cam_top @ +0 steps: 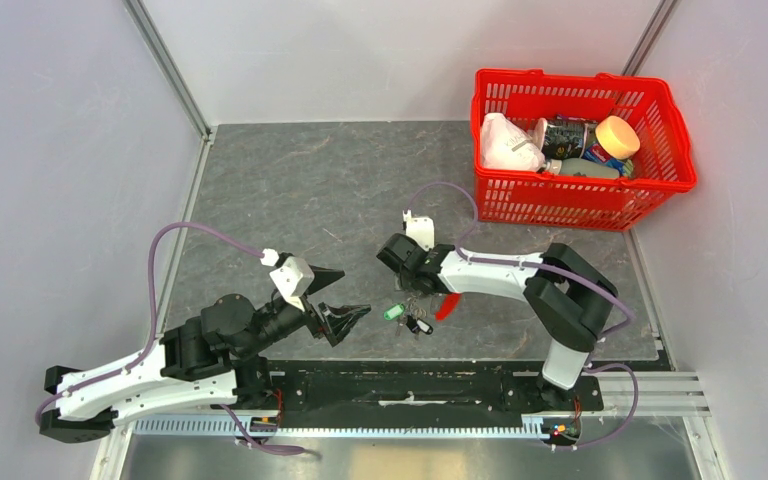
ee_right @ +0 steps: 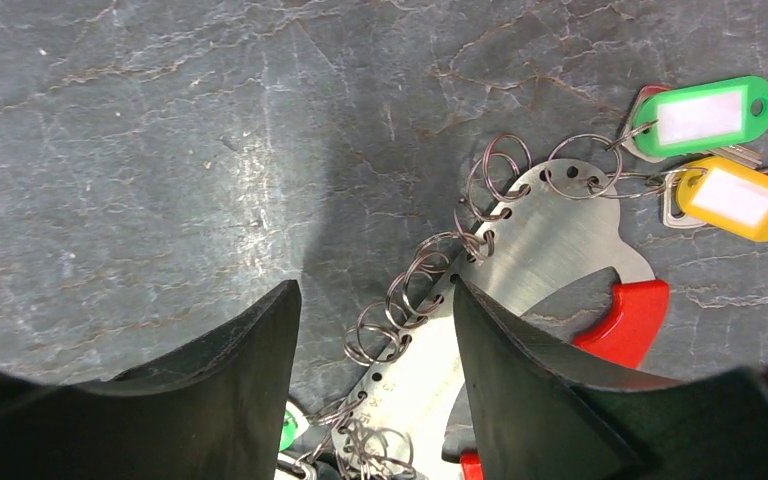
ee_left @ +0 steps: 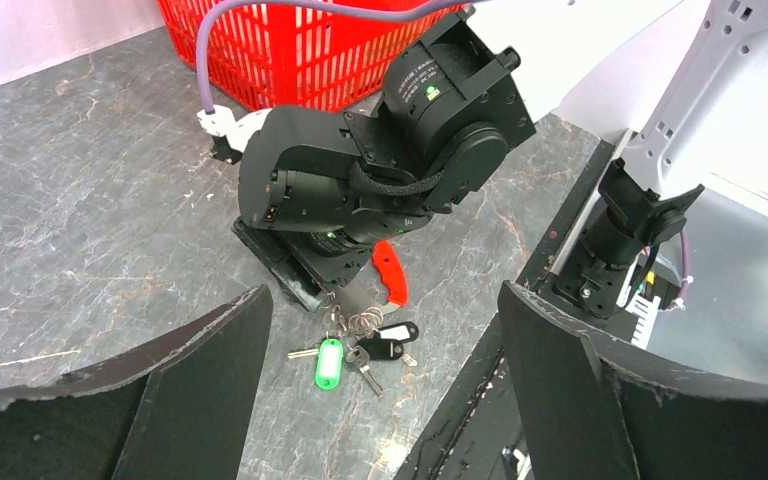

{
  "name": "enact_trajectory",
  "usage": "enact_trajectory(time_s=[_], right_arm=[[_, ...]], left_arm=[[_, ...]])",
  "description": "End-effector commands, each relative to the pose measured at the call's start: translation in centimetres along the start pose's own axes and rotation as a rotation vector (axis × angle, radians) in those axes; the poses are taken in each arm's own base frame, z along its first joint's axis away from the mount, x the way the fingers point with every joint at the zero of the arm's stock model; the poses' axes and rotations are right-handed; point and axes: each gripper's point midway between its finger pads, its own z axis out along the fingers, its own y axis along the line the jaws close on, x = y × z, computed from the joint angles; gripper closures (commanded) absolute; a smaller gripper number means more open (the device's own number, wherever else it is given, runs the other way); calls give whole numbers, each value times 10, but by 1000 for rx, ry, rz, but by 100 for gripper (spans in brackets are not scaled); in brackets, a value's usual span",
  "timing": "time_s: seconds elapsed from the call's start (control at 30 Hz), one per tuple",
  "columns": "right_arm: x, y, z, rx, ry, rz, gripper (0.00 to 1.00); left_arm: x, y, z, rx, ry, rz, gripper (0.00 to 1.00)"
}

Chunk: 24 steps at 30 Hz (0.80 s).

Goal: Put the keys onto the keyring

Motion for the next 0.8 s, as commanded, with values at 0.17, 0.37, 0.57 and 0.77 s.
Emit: enact_trajectory(time_s=[0.17,0.37,0.57,0.77], right_arm=[[-9,-3,14,41,-40,22,44],[-10,-7,14,53,-49,18,57],[-12,-10,10,54,-59,17,80],[-21,-13,-5,34,-85,28,100]], left_arm=[[-6,1,0,-18,-11,-28,10],[-5,2,1,-21,-7,-25,10],[-6,1,1,-20,-9,-29,10],[-7,1,-1,-18,-15,-34,10]])
